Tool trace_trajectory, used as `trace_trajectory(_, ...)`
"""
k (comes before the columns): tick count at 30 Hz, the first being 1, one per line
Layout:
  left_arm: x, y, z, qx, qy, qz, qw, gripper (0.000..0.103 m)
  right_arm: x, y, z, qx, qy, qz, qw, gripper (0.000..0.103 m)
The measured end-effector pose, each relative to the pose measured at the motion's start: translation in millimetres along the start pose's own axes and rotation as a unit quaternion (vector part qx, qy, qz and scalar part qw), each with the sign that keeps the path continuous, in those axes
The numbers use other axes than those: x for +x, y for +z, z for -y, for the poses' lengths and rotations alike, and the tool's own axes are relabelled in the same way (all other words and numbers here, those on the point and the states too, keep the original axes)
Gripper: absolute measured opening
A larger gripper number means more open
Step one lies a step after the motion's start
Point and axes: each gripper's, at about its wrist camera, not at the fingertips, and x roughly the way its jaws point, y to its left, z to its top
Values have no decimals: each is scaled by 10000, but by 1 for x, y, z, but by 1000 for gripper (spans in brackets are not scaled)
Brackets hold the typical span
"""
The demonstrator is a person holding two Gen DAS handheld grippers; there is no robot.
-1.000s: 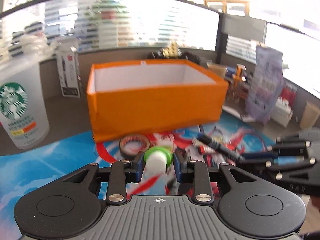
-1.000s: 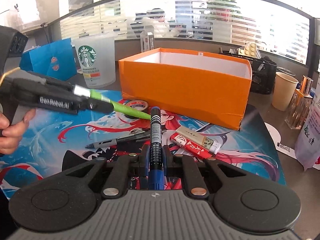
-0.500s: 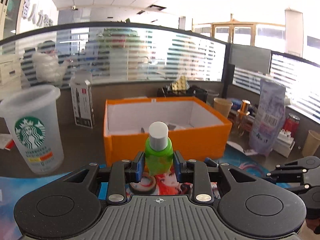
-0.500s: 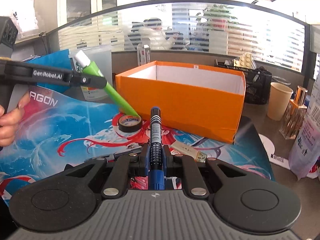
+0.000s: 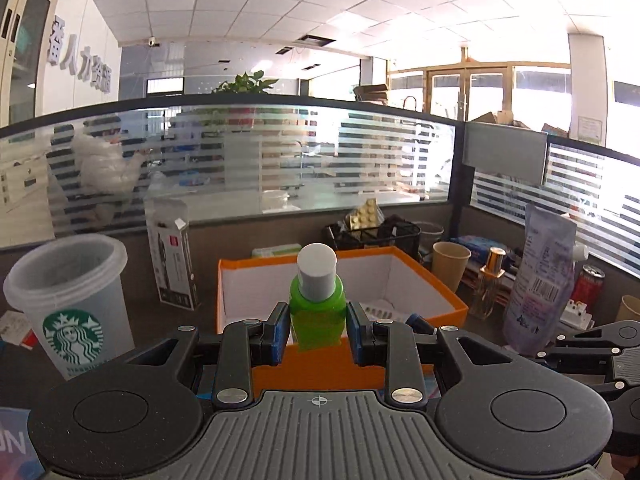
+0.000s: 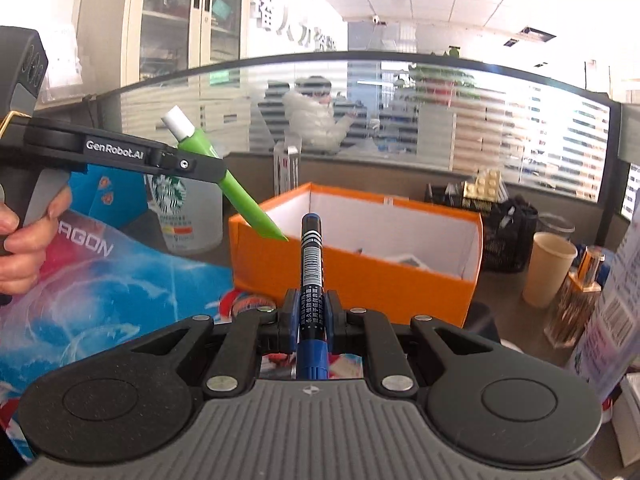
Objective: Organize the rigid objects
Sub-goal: 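Lift the green tube and blue-capped marker and carry both over the orange box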
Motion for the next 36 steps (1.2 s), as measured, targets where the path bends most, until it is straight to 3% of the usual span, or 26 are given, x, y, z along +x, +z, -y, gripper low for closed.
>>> trace_trajectory(20, 49, 49, -20, -316, 93, 241, 9992, 28, 48, 56, 40, 64, -195, 275, 9994, 12)
trace_trajectory(36, 132, 30, -41, -521, 19, -518, 9973, 28, 131, 73, 80, 84, -136, -420, 9990, 12)
